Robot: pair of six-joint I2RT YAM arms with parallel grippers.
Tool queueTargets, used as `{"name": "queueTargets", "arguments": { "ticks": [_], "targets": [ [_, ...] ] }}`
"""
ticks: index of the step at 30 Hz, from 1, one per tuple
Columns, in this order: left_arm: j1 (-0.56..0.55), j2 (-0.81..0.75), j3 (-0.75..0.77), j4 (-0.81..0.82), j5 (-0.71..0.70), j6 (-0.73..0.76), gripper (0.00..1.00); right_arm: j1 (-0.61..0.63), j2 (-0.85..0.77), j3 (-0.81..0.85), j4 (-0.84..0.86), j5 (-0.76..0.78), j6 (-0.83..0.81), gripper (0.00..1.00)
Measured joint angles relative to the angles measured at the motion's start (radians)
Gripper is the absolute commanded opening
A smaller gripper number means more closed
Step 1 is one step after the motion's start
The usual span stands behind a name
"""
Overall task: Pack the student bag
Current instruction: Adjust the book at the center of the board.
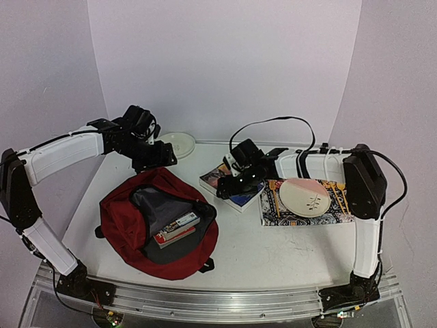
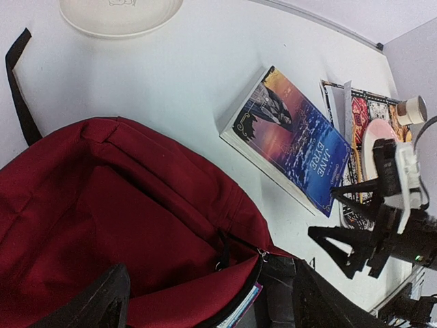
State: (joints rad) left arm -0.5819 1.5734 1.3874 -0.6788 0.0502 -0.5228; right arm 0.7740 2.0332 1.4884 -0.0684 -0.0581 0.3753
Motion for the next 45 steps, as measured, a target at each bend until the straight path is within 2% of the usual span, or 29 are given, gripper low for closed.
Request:
{"name": "queueTargets", "arguments": {
  "ticks": [9, 17, 21, 25, 32, 38, 45],
  "targets": [
    [0.0, -0.029, -0.001, 0.0, 0.0, 0.0, 0.83, -0.163, -0.013, 0.092, -0.017, 0.033, -0.072, 0.89],
    [0.0, -0.043, -0.006, 0.004, 0.0, 0.0, 0.83, -0.234, 0.124, 0.184, -0.015, 0.036, -0.119, 0.94],
    [0.0, -0.05, -0.019, 0.008, 0.001, -0.001, 0.83, -0.234, 0.193, 0.194, -0.017, 0.01, -0.127, 0.92],
    [0.0, -0.054, -0.023, 0.008, 0.001, -0.001, 0.83, -0.234, 0.222, 0.189, -0.022, -0.043, -0.128, 0.86],
    [0.0, -0.053, -0.023, 0.009, 0.002, 0.001, 0.83, -0.221, 0.154, 0.036, 0.067, -0.136, -0.085, 0.76],
    [-0.005, -0.02, -0.01, 0.016, 0.013, 0.004, 0.81, -0.142, 0.057, -0.11, 0.071, -0.155, -0.035, 0.73],
    [-0.074, 0.077, 0.064, 0.035, 0.033, 0.011, 0.81, -0.093, -0.004, -0.18, 0.068, -0.134, 0.008, 0.74]
  ]
}}
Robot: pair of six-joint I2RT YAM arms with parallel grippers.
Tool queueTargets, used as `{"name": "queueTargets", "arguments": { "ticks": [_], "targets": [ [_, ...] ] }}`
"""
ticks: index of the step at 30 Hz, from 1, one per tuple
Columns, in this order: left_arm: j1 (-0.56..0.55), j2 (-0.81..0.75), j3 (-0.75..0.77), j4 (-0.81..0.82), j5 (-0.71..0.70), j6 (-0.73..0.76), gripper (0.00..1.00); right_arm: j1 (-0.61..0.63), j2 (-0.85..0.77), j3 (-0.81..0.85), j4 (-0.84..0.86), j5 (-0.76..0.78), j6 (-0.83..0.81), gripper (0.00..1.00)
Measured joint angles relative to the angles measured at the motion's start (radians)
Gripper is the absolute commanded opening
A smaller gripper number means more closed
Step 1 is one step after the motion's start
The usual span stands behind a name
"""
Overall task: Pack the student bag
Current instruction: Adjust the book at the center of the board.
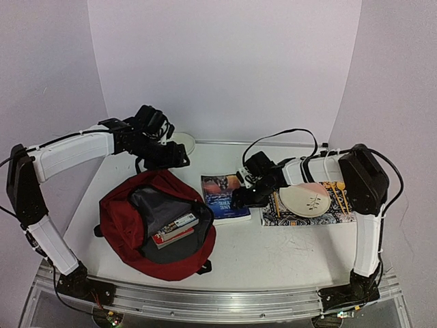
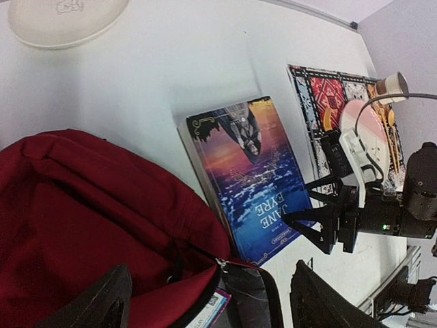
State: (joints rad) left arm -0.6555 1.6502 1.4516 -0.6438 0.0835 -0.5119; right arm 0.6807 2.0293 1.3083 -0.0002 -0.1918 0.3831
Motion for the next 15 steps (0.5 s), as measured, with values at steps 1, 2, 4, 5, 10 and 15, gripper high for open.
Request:
{"name": "queueTargets", "arguments": {
  "ticks": [1, 2, 4, 5, 10, 15],
  "targets": [
    [-0.01, 0.013, 0.01, 0.003, 0.003, 0.001, 0.81, 0.001, -0.009, -0.006, 0.0, 0.004, 0.006, 0.74],
    [-0.018, 0.026, 0.019, 0.007, 0.005, 0.003, 0.81, 0.002, -0.018, -0.011, 0.0, 0.008, 0.011, 0.75],
    [-0.025, 0.056, 0.039, 0.018, 0.01, 0.009, 0.81, 0.002, -0.046, -0.025, 0.001, 0.022, 0.026, 0.76],
    [-0.026, 0.073, 0.052, 0.022, 0.011, 0.012, 0.81, 0.002, -0.063, -0.033, 0.003, 0.026, 0.035, 0.76],
    [-0.025, 0.192, 0.157, 0.038, -0.006, 0.041, 0.78, 0.005, -0.152, -0.093, 0.055, 0.039, 0.094, 0.78],
    [-0.024, 0.339, 0.277, 0.051, -0.031, 0.089, 0.74, 0.022, -0.213, -0.169, 0.105, 0.056, 0.161, 0.79]
  ]
}}
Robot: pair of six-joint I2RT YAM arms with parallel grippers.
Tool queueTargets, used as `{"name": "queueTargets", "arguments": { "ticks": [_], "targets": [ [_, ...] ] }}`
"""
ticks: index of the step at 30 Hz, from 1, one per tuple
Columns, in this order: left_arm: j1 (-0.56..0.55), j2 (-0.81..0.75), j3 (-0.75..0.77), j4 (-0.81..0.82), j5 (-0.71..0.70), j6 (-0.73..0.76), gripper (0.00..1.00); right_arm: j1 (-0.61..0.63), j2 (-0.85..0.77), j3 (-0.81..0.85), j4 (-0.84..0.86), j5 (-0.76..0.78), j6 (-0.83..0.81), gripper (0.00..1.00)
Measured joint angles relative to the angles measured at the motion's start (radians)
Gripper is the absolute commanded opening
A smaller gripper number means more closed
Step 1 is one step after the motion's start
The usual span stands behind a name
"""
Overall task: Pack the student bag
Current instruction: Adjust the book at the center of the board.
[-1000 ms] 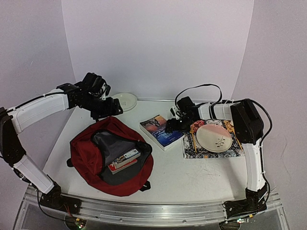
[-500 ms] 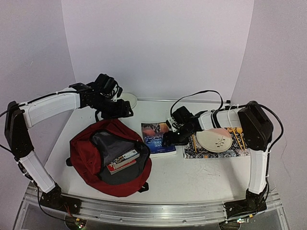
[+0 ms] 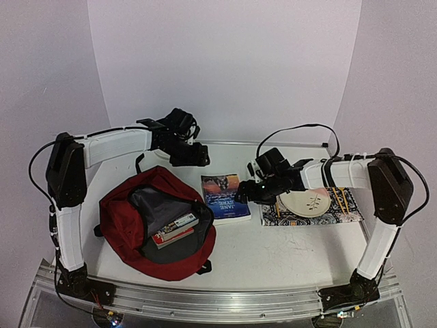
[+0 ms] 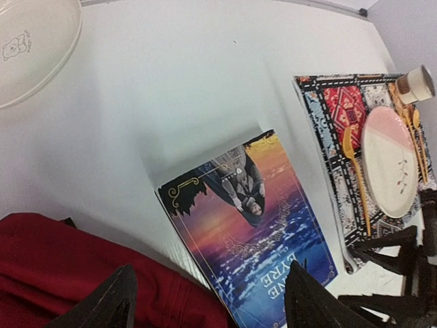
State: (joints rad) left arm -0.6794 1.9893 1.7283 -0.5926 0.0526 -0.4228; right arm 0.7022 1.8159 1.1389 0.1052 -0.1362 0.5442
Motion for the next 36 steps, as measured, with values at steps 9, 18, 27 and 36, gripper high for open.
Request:
{"name": "queueTargets", "arguments": {
  "ticks": [9, 18, 27, 36],
  "targets": [
    [0.039, 0.249, 0.21, 0.001, 0.001, 0.1, 0.75, 0.044, -0.072, -0.134, 0.056, 0.006, 0.113, 0.8],
    [0.068, 0.396, 0.288, 0.001, 0.106, 0.187, 0.66, 0.104, -0.141, -0.241, 0.109, 0.012, 0.229, 0.82],
    [0.043, 0.402, 0.206, 0.055, 0.214, 0.221, 0.5, 0.112, -0.224, -0.372, 0.171, 0.031, 0.341, 0.82],
    [-0.04, 0.25, -0.058, 0.15, 0.197, 0.245, 0.43, 0.112, -0.285, -0.385, 0.145, 0.098, 0.345, 0.77]
  ]
}}
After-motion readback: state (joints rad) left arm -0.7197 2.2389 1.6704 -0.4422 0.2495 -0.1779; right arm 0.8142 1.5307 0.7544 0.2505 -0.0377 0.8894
